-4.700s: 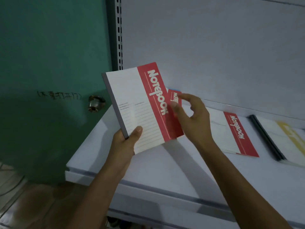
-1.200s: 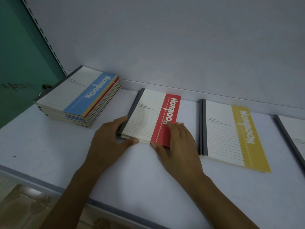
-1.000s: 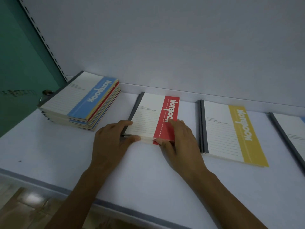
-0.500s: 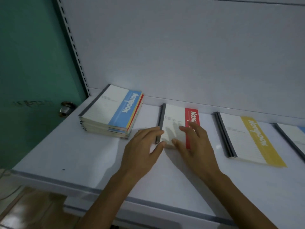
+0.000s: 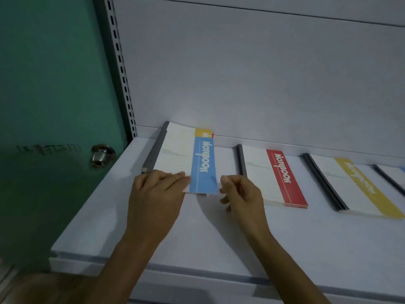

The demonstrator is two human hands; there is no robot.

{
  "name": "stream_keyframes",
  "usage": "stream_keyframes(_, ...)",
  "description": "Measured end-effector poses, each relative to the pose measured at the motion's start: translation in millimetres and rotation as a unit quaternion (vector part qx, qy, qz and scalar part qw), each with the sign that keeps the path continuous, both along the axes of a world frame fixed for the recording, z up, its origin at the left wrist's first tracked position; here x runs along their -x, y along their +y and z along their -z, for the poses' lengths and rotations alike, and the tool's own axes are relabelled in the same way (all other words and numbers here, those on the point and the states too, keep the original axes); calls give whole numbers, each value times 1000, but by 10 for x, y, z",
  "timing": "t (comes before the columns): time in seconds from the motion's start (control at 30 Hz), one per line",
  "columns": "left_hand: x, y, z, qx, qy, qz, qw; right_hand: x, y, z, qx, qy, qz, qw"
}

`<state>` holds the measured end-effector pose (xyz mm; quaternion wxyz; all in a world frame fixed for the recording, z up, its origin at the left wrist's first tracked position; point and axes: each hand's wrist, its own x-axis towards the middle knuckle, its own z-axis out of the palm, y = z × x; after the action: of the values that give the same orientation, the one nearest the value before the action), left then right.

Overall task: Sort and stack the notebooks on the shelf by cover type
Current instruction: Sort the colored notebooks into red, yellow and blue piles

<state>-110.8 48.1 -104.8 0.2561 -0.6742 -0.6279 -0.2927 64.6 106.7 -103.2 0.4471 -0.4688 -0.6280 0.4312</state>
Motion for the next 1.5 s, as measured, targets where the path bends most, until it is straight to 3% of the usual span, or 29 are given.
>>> stream_keyframes(0.1, -96, -116, 18, -5, -21, 33, 999, 84, -3, -92, 131, 48, -54, 989)
stream_keyframes(0.17, -126, -168, 38, -4, -43, 51, 998, 68, 1, -119, 170, 57, -82, 980)
stream_keyframes(0.37, -3, -152, -61, 18, -248, 130, 960, -157, -53, -181, 174, 83, -74, 978)
stream_keyframes(0.53, 338, 333, -310, -21, -326, 43, 944, -369, -142, -158, 167, 122, -51, 977)
stream_keyframes(0.63, 563, 667, -368, 140, -384, -45, 912, -413, -171, -136, 157, 143, -35, 976)
stream_keyframes(0.73, 684, 734, -276, 300, -492, -8, 817, -430, -194, -97, 146, 158, -26, 976)
stream_keyframes(0.8, 723, 682, -184, 279, -538, 43, 794, -435, -211, -77, 142, 169, -21, 975)
stream_keyframes(0.97, 709, 488, -155, 145, -547, 91, 819, -423, -231, -13, 144, 198, -5, 970)
stream_keyframes(1.1, 585, 297, -229, 2, -548, 74, 833, -394, -203, -34, 137, 205, 2, 969)
stream_keyframes(1.2, 494, 205, -320, -70, -550, 72, 829, -387, -180, -78, 130, 218, -12, 967)
stream_keyframes(1.5, -278, 240, -495, -46, -593, 234, 769, -662, -194, -135, 97, 236, 21, 967)
